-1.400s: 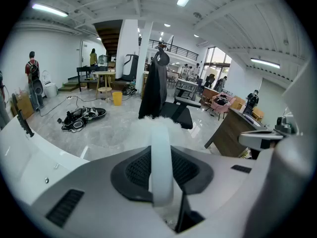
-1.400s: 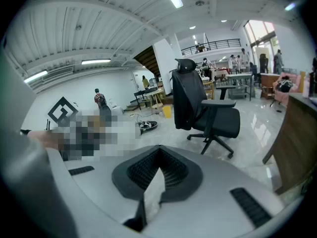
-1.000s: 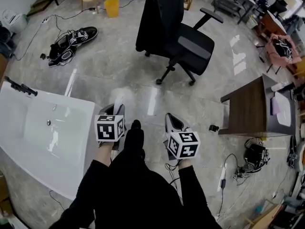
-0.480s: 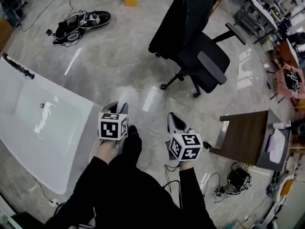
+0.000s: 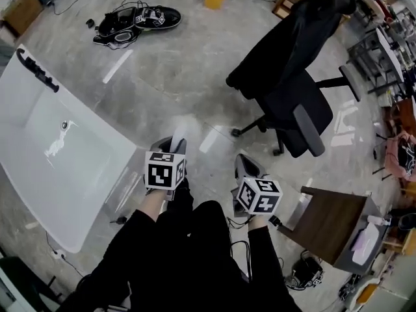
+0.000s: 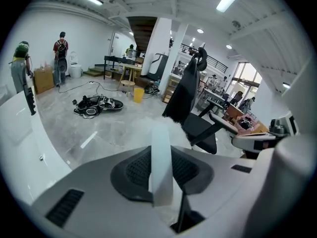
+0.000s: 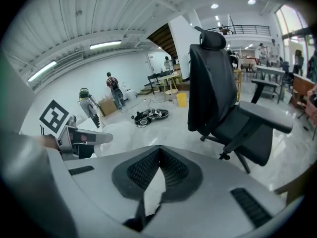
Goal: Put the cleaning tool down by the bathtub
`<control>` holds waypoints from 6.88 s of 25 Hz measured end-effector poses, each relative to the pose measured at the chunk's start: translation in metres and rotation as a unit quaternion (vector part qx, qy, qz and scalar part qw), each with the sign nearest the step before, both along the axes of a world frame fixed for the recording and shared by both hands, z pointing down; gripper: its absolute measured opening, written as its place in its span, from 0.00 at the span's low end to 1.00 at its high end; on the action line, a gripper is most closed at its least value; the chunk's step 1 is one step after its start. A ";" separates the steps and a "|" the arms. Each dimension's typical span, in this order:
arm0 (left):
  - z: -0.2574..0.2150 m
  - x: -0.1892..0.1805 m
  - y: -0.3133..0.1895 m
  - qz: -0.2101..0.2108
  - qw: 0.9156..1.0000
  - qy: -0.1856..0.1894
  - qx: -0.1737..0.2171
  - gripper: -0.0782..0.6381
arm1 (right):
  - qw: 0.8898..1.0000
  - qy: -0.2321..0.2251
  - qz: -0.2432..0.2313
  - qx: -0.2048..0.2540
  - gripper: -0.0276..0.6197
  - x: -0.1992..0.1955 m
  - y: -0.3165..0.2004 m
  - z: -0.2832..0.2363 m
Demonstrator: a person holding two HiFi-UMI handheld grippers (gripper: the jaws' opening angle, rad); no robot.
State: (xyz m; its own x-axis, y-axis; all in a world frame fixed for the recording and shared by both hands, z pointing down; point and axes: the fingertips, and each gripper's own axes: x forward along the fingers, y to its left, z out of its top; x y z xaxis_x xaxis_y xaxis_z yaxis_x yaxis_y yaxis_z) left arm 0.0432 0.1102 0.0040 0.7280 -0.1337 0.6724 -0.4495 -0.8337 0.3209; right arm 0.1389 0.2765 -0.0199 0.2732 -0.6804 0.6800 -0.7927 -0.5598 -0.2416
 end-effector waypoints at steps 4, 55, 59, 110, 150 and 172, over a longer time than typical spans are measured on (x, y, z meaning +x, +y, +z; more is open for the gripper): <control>0.004 -0.006 -0.013 -0.036 0.999 -0.004 -0.007 0.25 | 0.999 0.006 -0.031 -0.011 0.04 0.016 -0.024 0.002; 0.497 -0.037 -0.195 -0.410 0.907 -0.094 -0.027 0.25 | 0.891 -0.015 -0.452 -0.032 0.04 0.023 -0.299 0.459; 0.542 -0.046 -0.202 -0.413 0.906 -0.090 -0.022 0.25 | 0.878 0.001 -0.478 -0.022 0.04 0.013 -0.316 0.502; 0.698 -0.051 -0.242 -0.402 0.907 -0.119 -0.028 0.25 | 0.848 0.014 -0.530 -0.006 0.04 -0.022 -0.369 0.645; 0.556 -0.050 -0.240 -0.324 0.935 0.030 0.139 0.12 | 0.865 0.020 -0.501 -0.008 0.04 -0.033 -0.354 0.639; 0.519 -0.031 -0.202 -0.271 0.953 0.061 0.117 0.12 | 0.869 0.024 -0.495 -0.005 0.04 -0.026 -0.350 0.630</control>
State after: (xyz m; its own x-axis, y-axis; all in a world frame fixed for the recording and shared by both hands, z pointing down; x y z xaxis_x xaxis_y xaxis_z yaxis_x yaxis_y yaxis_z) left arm 0.0120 -0.0921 0.5234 0.5796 -0.6491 0.4927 -0.8064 -0.5439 0.2321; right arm 0.1124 -0.0737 0.6096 -0.4143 -0.5923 0.6910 -0.8959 0.3993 -0.1948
